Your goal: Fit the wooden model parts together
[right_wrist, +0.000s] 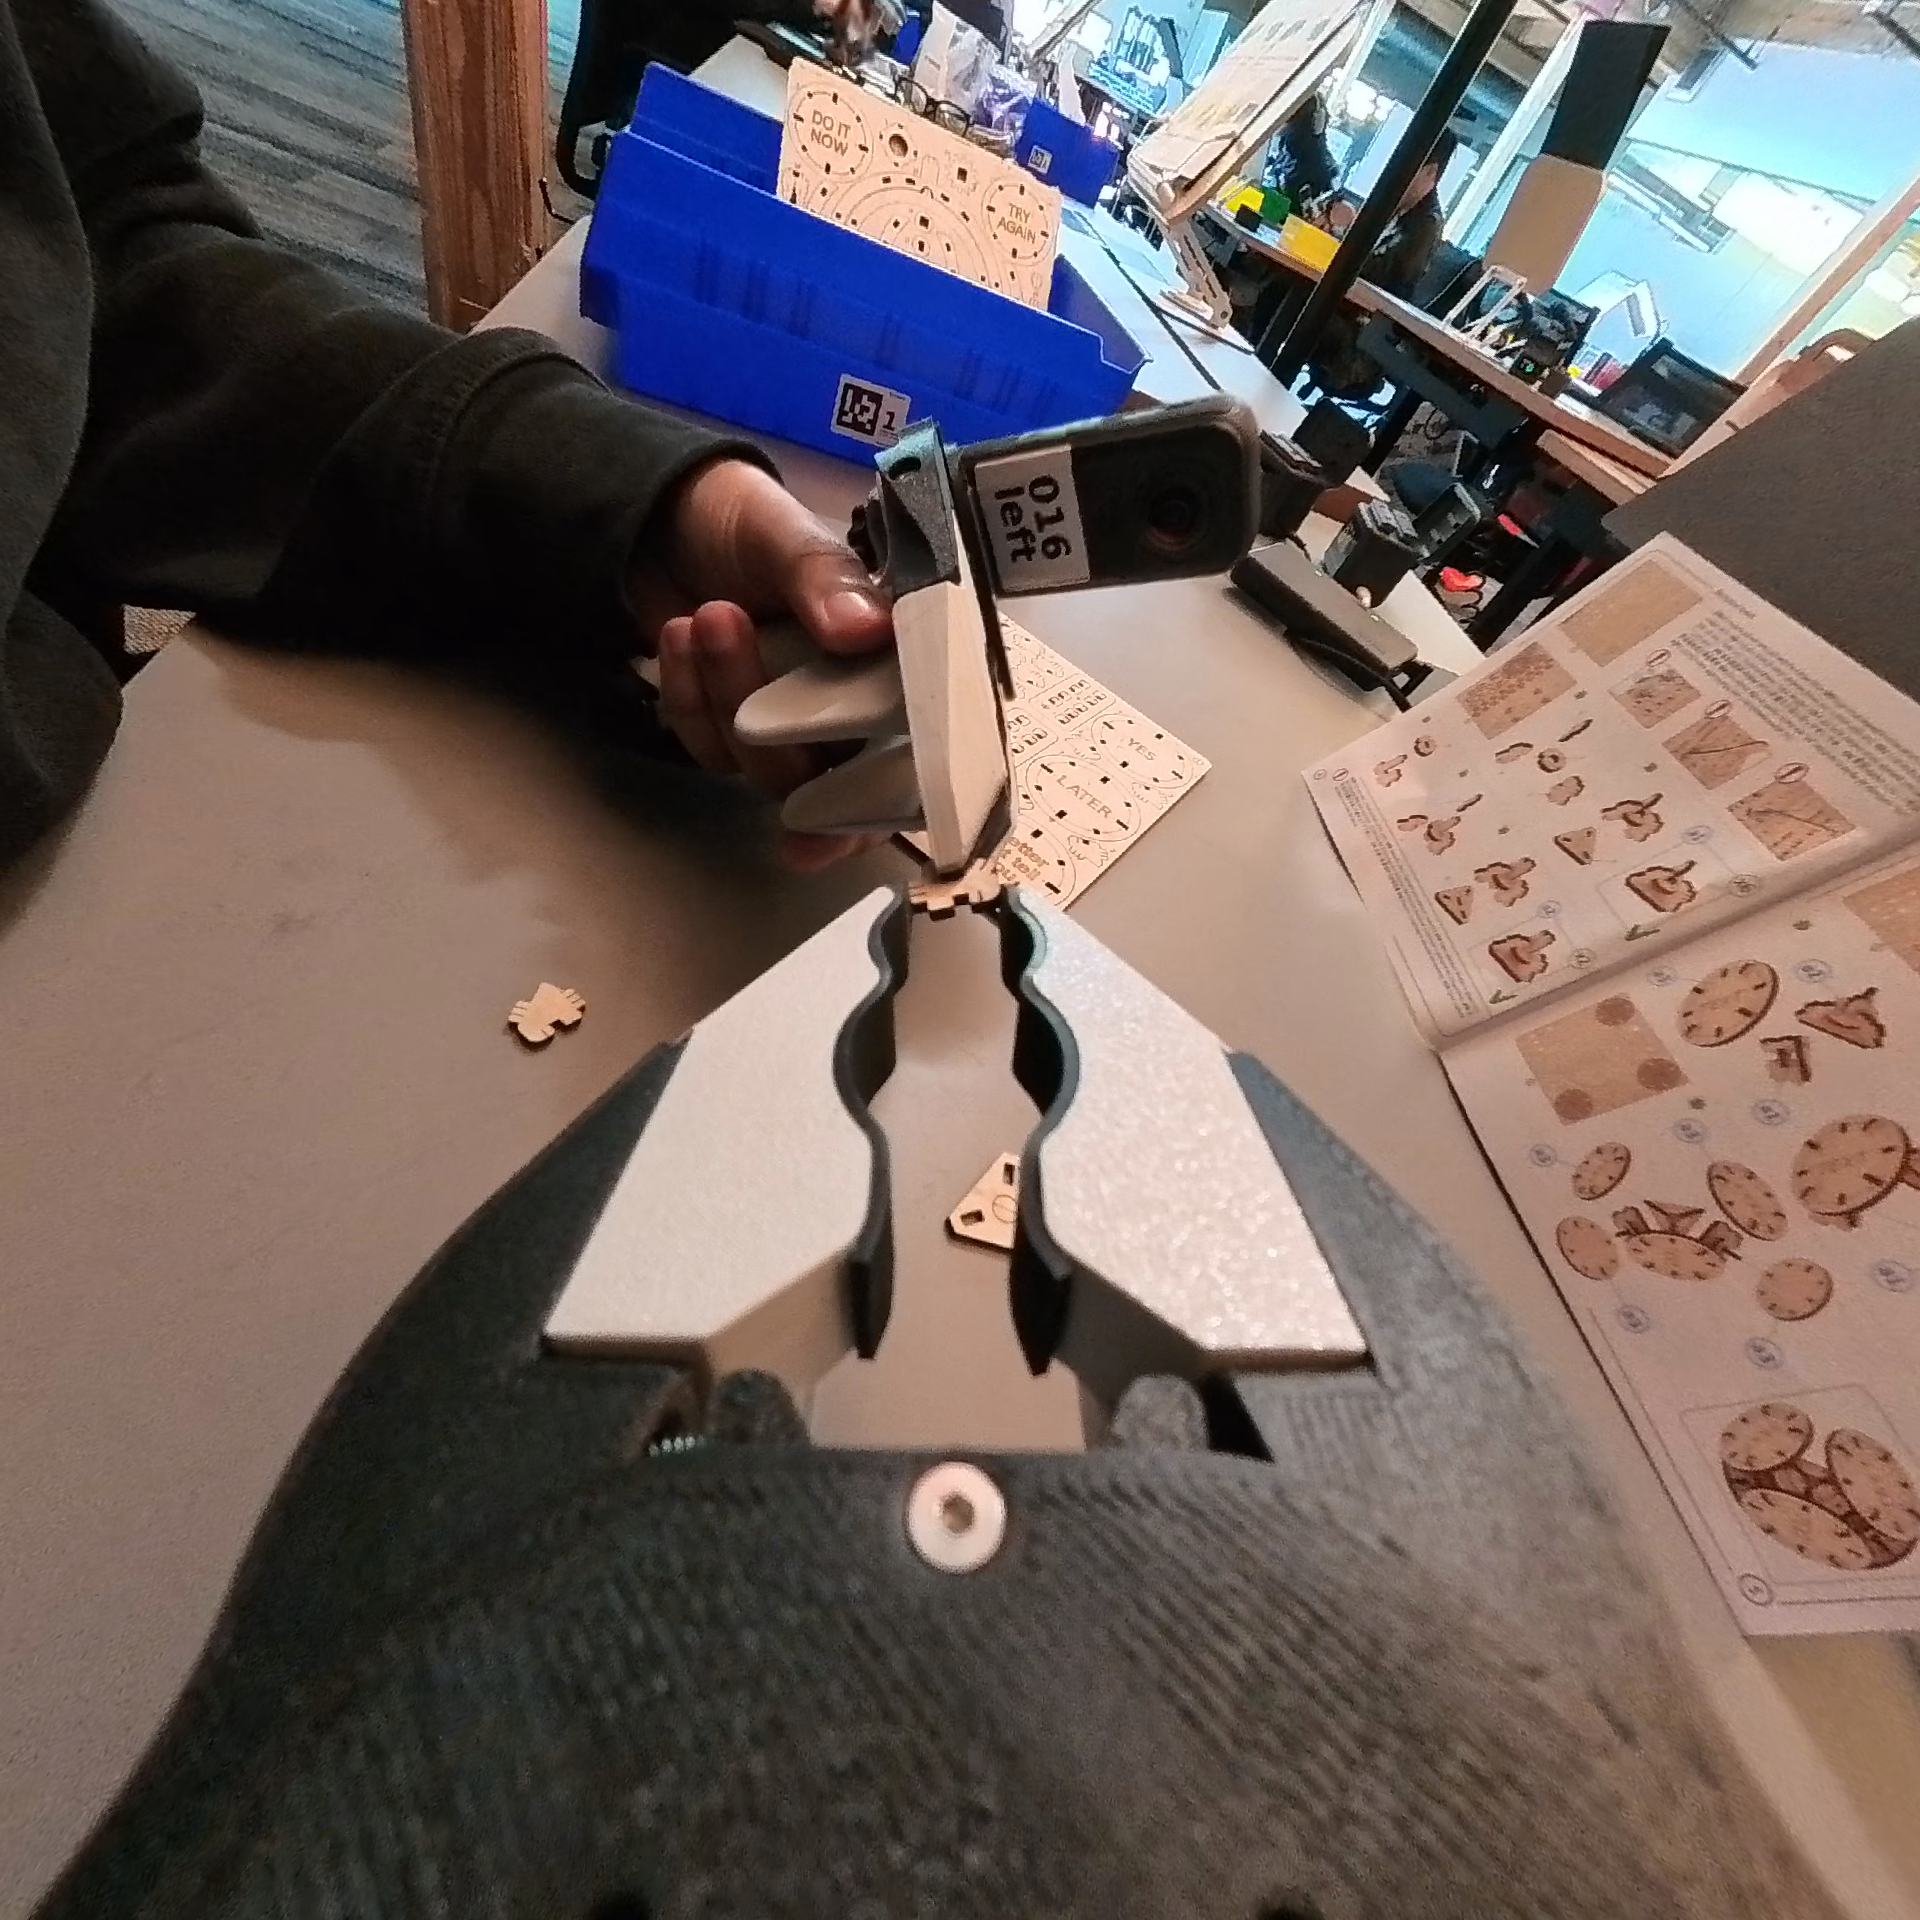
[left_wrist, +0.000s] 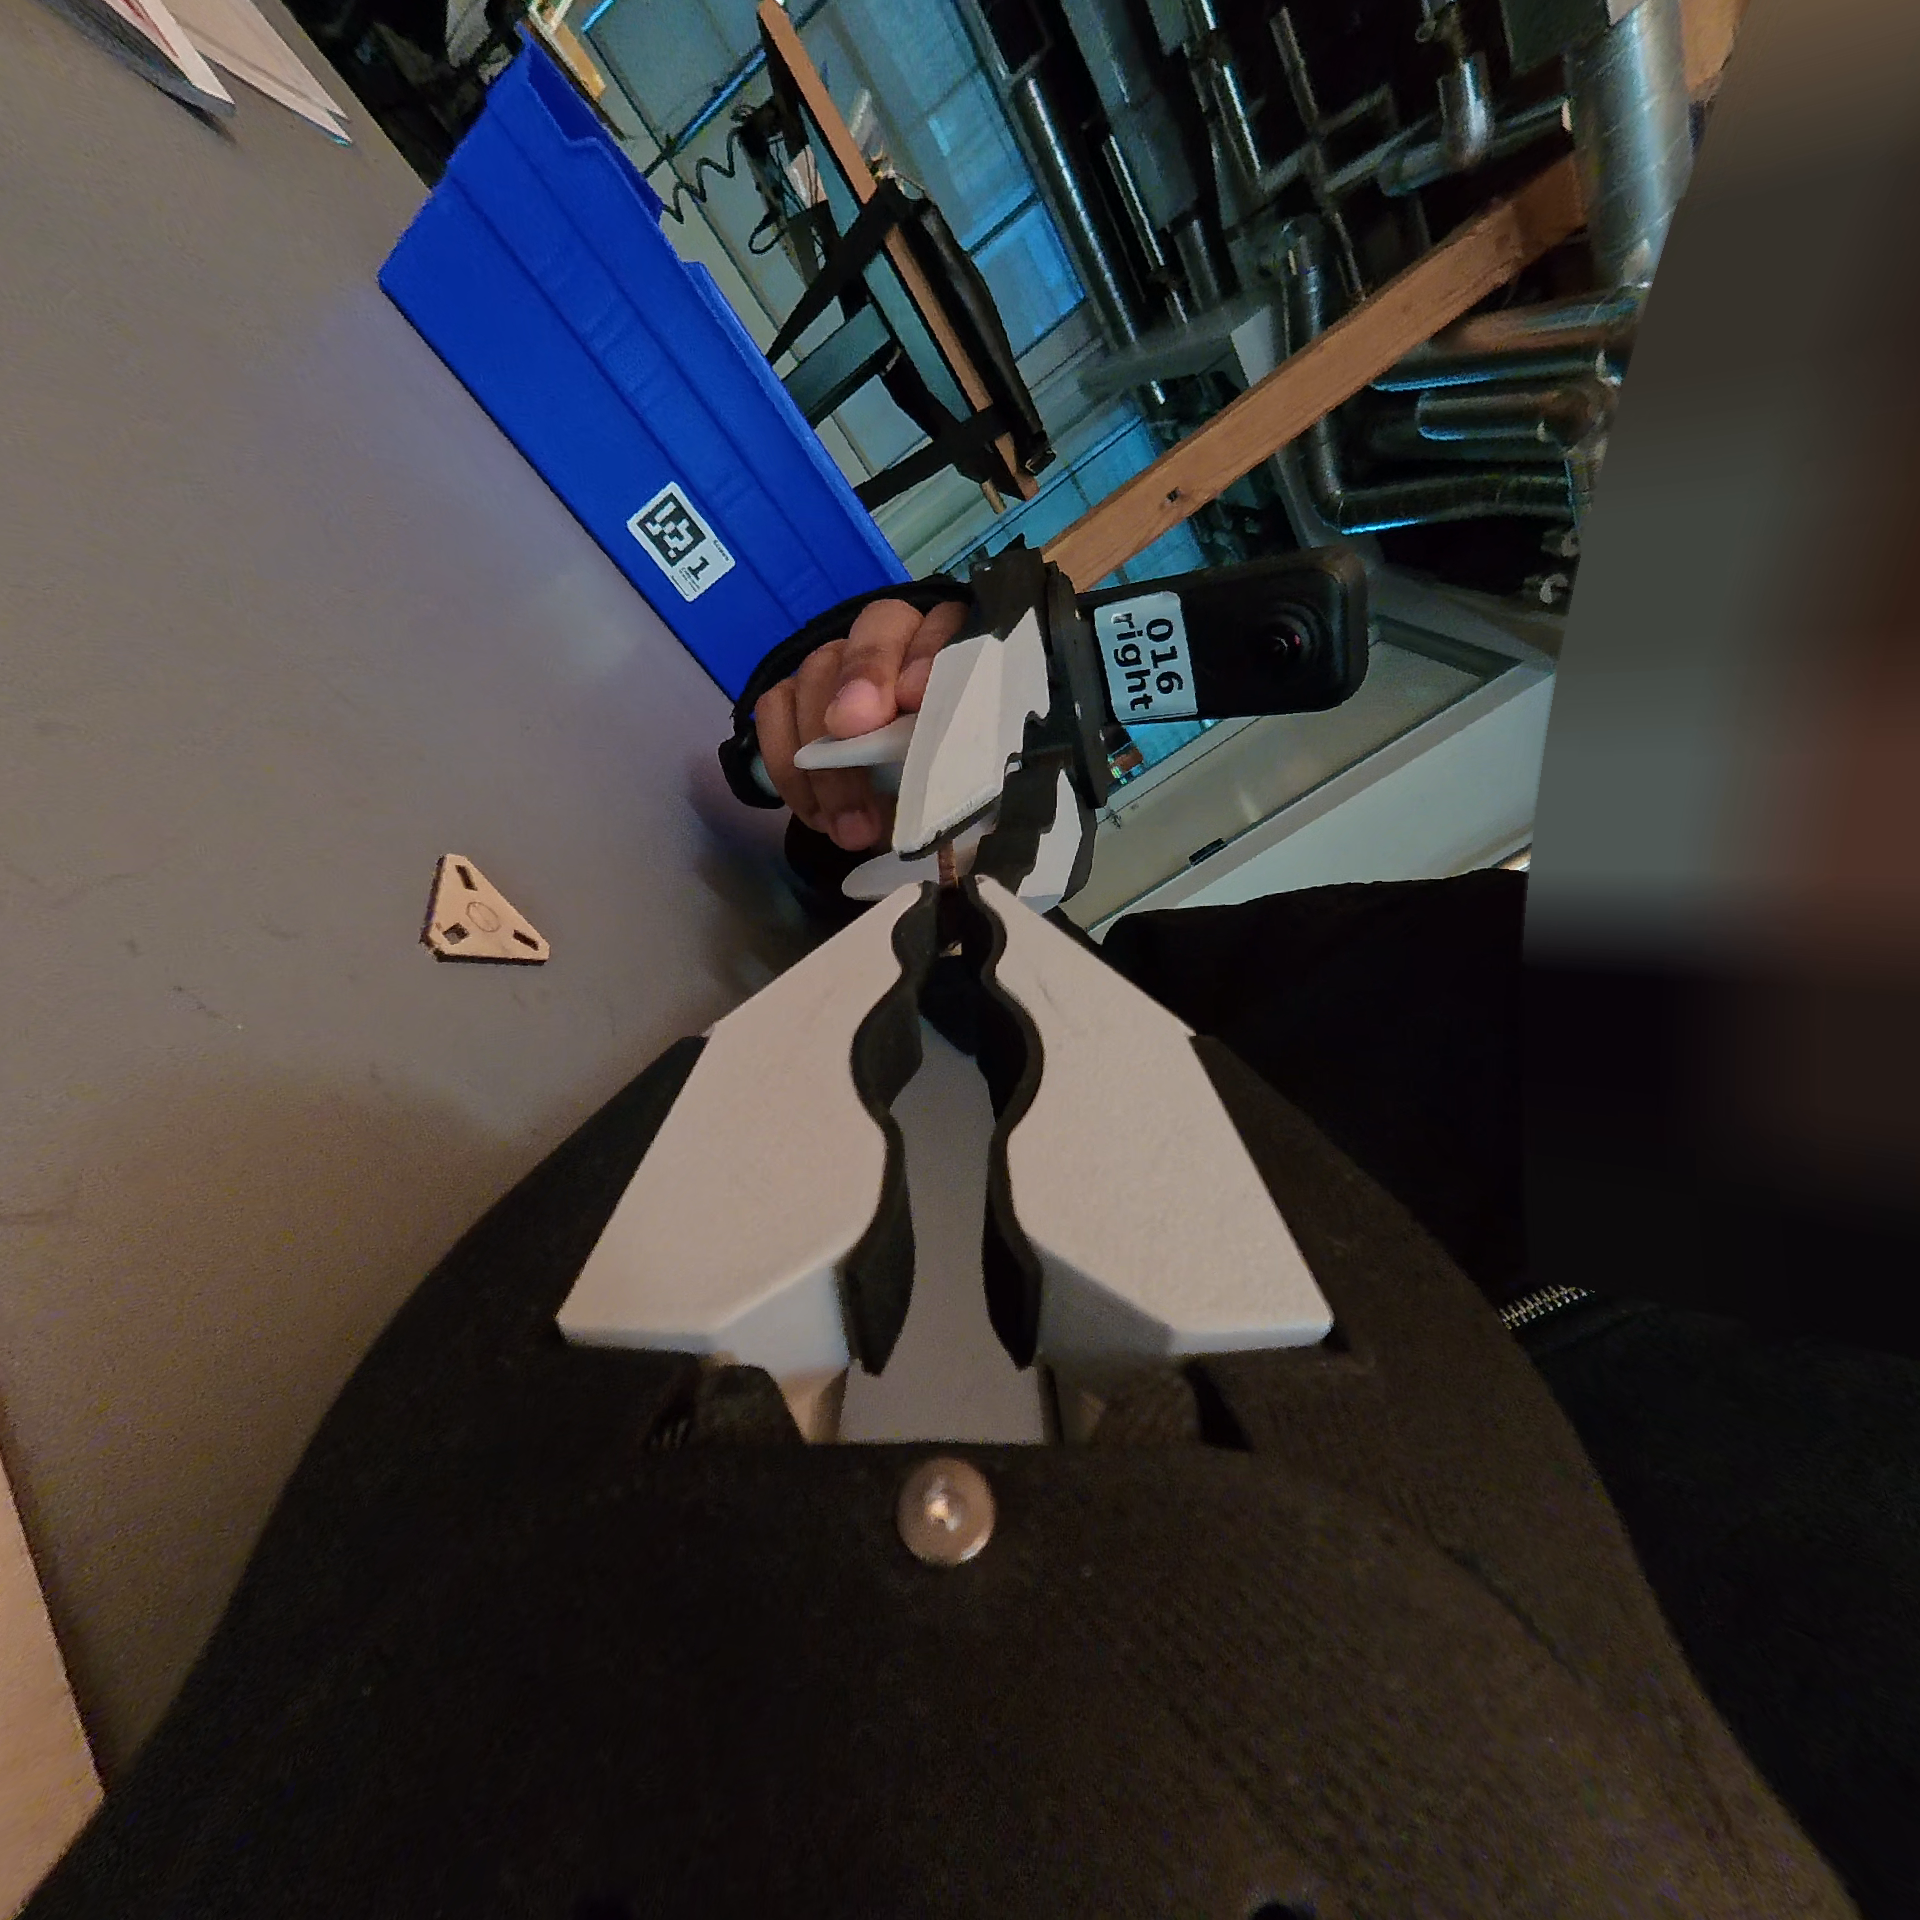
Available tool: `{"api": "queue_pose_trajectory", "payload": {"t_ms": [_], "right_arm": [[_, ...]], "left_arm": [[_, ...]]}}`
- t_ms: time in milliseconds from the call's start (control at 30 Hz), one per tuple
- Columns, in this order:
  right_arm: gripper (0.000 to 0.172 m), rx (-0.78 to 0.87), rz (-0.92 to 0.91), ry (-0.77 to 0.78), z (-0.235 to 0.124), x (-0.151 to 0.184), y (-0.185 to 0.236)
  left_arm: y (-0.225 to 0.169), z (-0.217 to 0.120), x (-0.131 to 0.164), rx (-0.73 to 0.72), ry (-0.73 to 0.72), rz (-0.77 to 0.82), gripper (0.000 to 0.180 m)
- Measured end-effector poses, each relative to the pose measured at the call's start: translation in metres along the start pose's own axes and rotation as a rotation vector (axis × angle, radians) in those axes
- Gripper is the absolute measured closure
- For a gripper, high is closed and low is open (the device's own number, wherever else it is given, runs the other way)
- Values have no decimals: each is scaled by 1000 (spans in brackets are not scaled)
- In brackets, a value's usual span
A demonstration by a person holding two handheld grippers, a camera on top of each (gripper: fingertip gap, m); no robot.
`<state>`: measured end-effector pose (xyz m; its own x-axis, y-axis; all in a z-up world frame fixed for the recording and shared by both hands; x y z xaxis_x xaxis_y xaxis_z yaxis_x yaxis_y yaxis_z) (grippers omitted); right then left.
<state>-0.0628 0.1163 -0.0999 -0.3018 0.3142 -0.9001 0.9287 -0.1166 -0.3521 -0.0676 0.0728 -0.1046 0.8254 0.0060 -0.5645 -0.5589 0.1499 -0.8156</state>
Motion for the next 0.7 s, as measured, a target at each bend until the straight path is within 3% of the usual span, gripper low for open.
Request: {"api": "queue_pose_trajectory", "payload": {"t_ms": [333, 433, 567, 700], "right_arm": [[155, 33, -18, 2, 0, 1, -3], [139, 23, -4, 28, -2, 5, -4], [142, -117, 75, 127, -8, 19, 5], [133, -283, 200, 323, -5, 50, 27]], "left_arm": [[4, -1, -4, -30, -31, 9, 180], [4, -9, -12, -48, -81, 15, 180], [6, -21, -21, -90, -122, 28, 180], [8, -21, -20, -110, -115, 39, 180]]}}
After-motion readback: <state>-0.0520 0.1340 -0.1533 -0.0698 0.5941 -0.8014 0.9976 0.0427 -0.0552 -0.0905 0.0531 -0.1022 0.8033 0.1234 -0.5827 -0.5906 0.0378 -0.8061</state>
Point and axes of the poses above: each gripper's, where its closed fingertips meet, z out along the fingers, x out of its underside, y = z × x across the jaws, the point moved 3 cm from there along -z, back along the fingers, and after that the axes turned 2 degrees about x, right-handed, at the moved point
